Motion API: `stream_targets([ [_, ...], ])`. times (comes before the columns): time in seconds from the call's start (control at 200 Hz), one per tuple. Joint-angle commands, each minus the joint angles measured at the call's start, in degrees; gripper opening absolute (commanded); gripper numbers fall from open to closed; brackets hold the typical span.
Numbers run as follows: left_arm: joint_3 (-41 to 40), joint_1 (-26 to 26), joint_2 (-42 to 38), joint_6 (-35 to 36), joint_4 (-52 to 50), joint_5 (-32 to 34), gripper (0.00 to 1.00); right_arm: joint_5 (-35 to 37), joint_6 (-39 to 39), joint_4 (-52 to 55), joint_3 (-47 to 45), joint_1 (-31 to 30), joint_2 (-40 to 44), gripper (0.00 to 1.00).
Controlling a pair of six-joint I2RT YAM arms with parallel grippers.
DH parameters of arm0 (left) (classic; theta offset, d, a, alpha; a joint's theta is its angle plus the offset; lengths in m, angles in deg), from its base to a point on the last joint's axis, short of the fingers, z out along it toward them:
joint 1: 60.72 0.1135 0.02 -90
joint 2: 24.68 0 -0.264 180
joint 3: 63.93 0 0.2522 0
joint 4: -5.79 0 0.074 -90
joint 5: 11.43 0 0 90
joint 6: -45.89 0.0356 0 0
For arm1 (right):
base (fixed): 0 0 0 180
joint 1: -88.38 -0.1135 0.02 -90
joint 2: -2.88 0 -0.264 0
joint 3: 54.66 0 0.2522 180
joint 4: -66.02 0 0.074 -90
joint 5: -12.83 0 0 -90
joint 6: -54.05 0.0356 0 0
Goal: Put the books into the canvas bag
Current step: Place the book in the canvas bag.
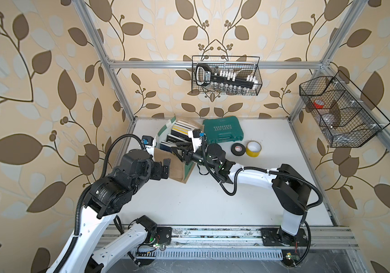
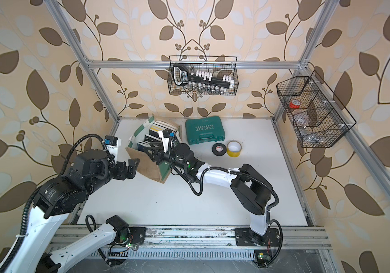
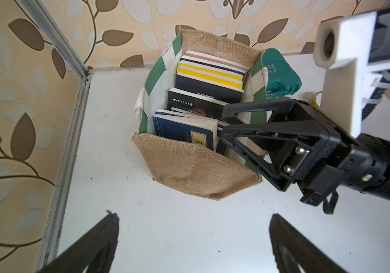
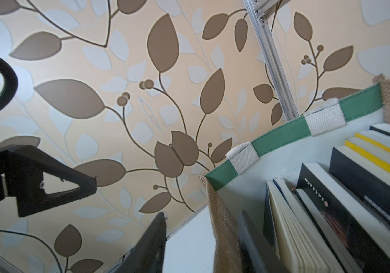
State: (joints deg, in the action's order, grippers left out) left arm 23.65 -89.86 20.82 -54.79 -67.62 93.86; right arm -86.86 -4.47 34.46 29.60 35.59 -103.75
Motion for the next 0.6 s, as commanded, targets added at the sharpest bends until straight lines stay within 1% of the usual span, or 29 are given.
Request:
stream_targets([
  [0.0,-0.2,0.3,0.4,-0.2,1.7,-1.3,0.99,-1.4,-1.7,3.4,0.9,0.5,3.0,0.59],
  [0.075,-0.5,0.3,0.5,0.2,2.0,-2.0,0.99,-1.0,-3.2,6.6,0.8,1.4,5.1,0.66],
  [0.11,-0.6,0.2,0.6,0.3,2.2,-2.4,0.99,-1.0,-3.7,7.8,0.4,2.1,6.3,0.72],
  [0.215,-0.9,0.3,1.0,1.0,2.8,-4.2,0.99,-1.0,-4.5,10.4,-2.5,4.6,10.6,0.83],
  [0.265,-1.2,0.2,1.6,1.6,3.3,-6.4,0.99,-1.0,-5.1,11.7,-4.1,5.9,12.8,0.94],
  [0.305,-1.6,0.2,2.1,2.3,3.8,-9.5,0.99,-0.4,-5.8,13.7,-5.2,6.9,14.7,0.95],
  [0.325,-1.8,0.2,2.3,2.7,4.2,-11.3,0.99,0.2,-6.2,14.9,-5.8,7.4,15.7,0.98],
  [0.376,-2.7,0.3,2.9,3.6,5.1,-16.4,0.99,1.5,-7.7,18.0,-7.1,8.4,18.0,0.98],
  [0.406,-3.3,0.2,3.6,3.6,5.6,-21.6,0.99,2.8,-8.8,21.2,-7.9,9.4,19.7,0.99],
  [0.436,-3.7,0.2,4.1,4.9,5.9,-24.2,0.99,3.8,-9.5,24.0,-8.5,10.1,21.1,0.98],
  [0.541,-5.5,0.3,5.4,5.6,7.5,-31.0,0.99,7.1,-12.0,32.6,-10.3,12.9,25.5,0.98],
  [0.591,-6.6,0.2,5.9,6.1,8.4,-34.8,0.99,9.4,-13.1,36.9,-11.2,16.3,27.4,0.98],
])
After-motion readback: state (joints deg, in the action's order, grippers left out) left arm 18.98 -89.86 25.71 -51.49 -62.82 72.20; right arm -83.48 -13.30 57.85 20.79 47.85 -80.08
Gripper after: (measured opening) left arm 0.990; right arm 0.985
